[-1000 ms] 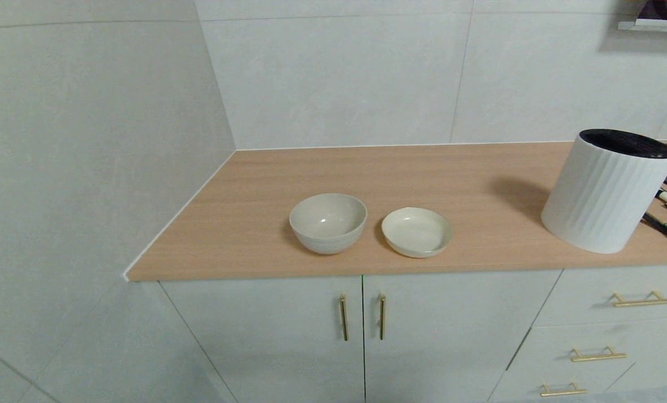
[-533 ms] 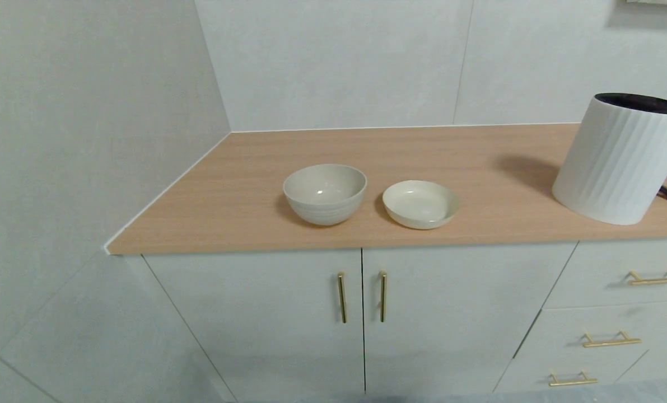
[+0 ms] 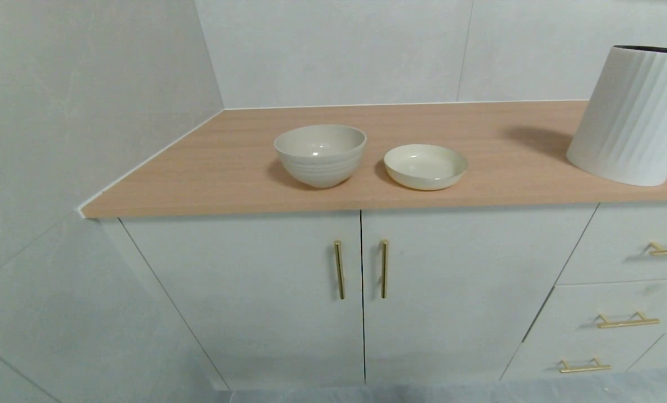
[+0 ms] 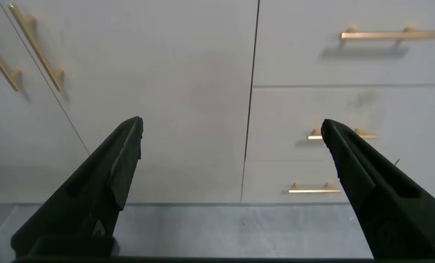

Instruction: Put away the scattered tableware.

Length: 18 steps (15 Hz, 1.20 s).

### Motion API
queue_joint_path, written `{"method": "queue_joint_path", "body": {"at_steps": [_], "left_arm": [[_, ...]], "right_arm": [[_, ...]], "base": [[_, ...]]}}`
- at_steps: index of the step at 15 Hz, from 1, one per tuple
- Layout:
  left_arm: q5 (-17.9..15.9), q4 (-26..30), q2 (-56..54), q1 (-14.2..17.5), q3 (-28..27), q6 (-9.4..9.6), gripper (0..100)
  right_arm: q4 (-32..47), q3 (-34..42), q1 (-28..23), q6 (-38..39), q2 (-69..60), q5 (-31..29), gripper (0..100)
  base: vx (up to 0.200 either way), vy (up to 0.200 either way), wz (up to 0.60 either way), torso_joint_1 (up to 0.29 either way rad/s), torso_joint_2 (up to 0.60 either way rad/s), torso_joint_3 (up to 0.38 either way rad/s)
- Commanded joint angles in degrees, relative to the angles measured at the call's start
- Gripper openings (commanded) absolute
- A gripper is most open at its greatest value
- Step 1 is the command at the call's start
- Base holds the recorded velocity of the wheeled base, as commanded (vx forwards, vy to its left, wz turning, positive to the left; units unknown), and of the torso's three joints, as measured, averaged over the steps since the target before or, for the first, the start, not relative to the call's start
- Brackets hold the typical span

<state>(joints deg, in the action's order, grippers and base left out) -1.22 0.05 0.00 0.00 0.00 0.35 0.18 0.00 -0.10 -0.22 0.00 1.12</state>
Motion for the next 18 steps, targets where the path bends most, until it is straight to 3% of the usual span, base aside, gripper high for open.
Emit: {"method": "queue_joint_path", "body": {"at_steps": [1,7,18], "left_arm": [[-0.01,-0.05,0.0,0.0,0.0,0.0,100],[-0.01,-0.05,0.0,0.0,0.0,0.0,100],[-0.01,-0.05,0.0,0.0,0.0,0.0,100]], "right_arm": [[-0.01,0.0,0.01,-0.04,0.0,0.02,100],[-0.01,0.0,0.01,-0.04,0.0,0.02,100],[-0.45,-1.49,0.1,-1.63,0.35,1.34,100]], "base": [[0.0,0.0,0.0,-0.159,0.45,0.3],[0.0,0.0,0.0,-0.111,0.38,0.272],[0.0,0.0,0.0,-0.004,0.01,0.008]]}}
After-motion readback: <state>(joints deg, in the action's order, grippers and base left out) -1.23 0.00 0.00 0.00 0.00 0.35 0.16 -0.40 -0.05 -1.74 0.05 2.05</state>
